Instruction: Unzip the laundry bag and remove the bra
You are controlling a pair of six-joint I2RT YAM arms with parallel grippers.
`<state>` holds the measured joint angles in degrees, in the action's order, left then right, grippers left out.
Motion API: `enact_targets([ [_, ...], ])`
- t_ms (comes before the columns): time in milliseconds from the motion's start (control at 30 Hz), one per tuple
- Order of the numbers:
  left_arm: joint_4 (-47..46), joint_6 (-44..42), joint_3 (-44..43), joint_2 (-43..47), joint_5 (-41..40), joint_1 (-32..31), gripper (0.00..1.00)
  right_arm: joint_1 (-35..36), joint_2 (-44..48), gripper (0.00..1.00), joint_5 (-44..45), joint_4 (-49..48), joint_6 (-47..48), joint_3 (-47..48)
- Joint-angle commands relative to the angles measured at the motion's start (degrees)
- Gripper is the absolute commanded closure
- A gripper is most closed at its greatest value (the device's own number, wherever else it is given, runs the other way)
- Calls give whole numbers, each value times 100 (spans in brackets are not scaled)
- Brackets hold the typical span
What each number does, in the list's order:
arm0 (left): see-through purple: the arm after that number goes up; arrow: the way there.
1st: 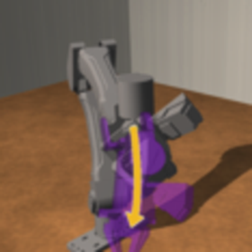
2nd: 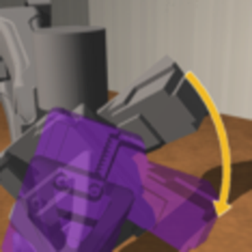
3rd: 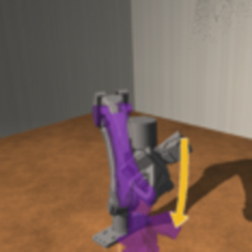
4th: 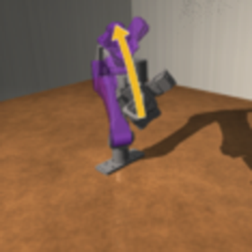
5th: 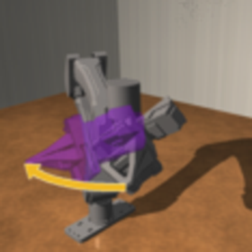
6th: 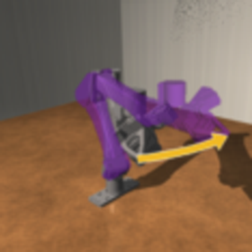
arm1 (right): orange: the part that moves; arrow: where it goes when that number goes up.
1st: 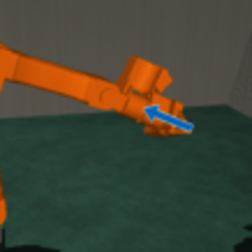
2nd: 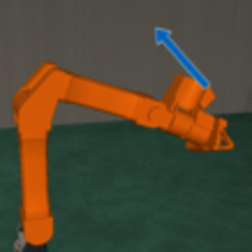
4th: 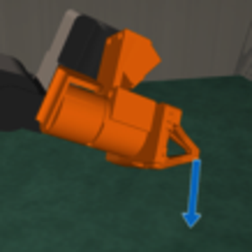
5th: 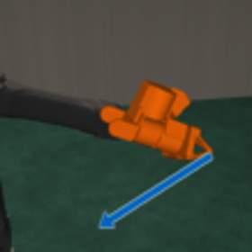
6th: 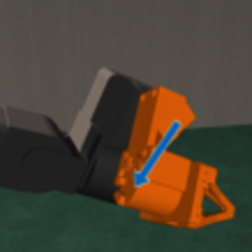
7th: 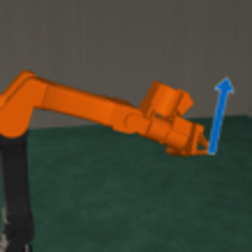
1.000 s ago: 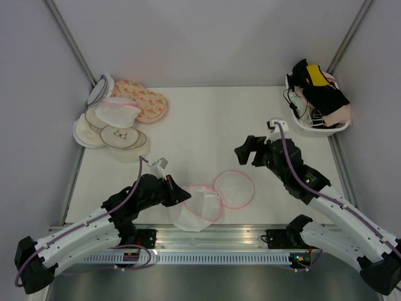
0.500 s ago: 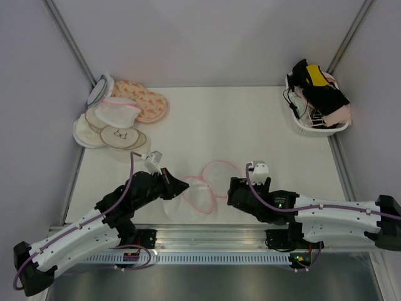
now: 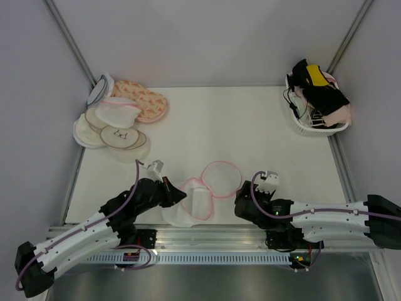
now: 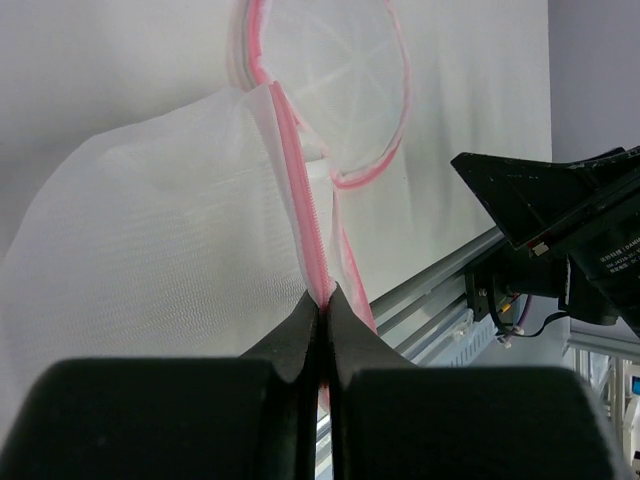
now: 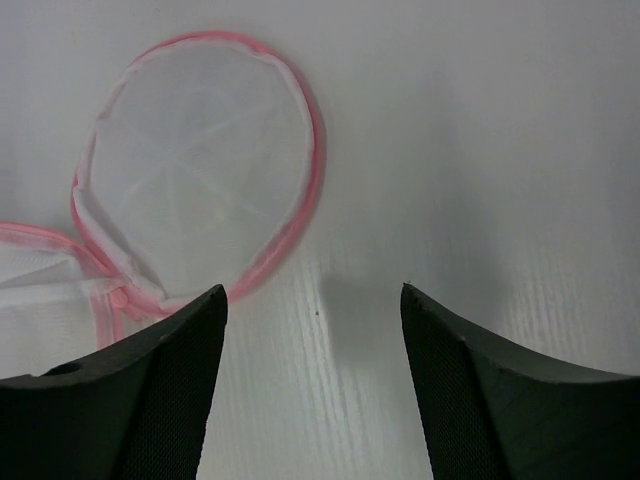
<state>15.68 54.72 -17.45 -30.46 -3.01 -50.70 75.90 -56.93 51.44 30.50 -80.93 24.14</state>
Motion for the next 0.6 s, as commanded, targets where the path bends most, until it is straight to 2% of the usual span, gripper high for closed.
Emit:
enact_targets([
  [0,-311,188,66,-13,63,25,98,-75,85,26,148,-1440,164,-251],
  [333,-311,223,102,136,142,25,98,-699,-582,31,-591,-2785,-28,-866],
  [467,-311,241,137,224,169,33,98,-910,-846,31,-697,-3690,-222,-1201],
  [567,-311,250,154,242,177,25,98,-1024,-1074,37,-837,-4507,-336,-1526],
])
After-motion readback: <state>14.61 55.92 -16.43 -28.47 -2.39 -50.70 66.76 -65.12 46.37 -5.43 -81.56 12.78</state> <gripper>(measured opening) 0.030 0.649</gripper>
